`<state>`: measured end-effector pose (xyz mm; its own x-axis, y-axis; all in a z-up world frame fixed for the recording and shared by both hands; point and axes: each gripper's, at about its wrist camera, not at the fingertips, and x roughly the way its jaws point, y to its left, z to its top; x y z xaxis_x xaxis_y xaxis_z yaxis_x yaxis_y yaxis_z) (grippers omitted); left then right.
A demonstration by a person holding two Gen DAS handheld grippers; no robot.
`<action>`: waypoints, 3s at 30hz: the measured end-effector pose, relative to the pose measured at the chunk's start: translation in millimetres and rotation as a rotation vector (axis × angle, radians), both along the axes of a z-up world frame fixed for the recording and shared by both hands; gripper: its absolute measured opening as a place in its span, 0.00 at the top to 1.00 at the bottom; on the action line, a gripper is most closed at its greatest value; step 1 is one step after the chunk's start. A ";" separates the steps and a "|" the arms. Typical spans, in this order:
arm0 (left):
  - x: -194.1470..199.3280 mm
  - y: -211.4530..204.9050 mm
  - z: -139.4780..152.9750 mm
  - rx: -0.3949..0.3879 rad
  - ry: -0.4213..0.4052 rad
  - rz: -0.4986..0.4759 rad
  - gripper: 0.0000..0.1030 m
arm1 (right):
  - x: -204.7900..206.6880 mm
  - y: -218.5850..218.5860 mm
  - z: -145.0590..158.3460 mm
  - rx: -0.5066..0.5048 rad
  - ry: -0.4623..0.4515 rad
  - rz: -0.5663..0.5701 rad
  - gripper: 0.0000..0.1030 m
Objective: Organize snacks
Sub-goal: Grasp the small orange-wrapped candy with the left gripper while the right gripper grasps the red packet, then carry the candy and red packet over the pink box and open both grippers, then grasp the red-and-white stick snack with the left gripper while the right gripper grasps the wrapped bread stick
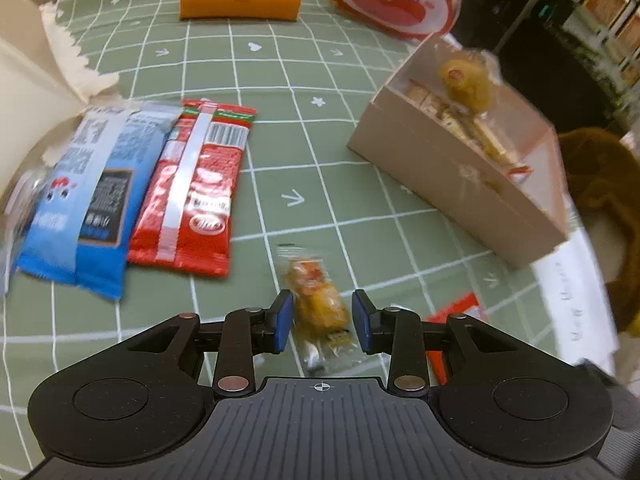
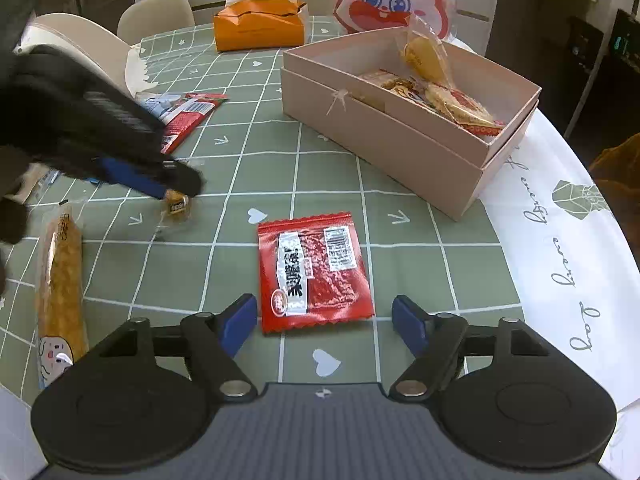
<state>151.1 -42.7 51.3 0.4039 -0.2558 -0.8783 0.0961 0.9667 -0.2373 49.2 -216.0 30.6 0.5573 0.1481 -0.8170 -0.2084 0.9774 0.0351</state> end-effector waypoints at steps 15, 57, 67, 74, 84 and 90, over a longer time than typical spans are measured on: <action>-70.3 -2.3 5.6 0.016 0.038 -0.205 0.71 | 15.5 10.5 0.6 0.007 -0.004 -0.005 0.24; 88.7 -78.5 147.6 -0.108 -0.271 -0.375 0.73 | 108.5 -69.8 132.7 0.002 -0.192 -0.239 0.35; 31.8 43.5 62.7 -0.041 0.011 -0.346 0.73 | 44.7 1.7 100.7 0.075 -0.049 -0.276 0.33; 40.3 128.5 53.9 -0.037 -0.047 -0.147 0.73 | -0.9 96.0 68.7 0.112 0.081 -0.112 0.33; 69.2 101.0 7.1 -0.037 -0.037 -0.052 0.73 | -22.8 140.2 32.5 0.052 0.147 0.075 0.38; 72.4 54.6 -2.3 0.067 -0.034 -0.146 0.47 | -0.2 86.1 29.3 0.076 0.137 -0.038 0.39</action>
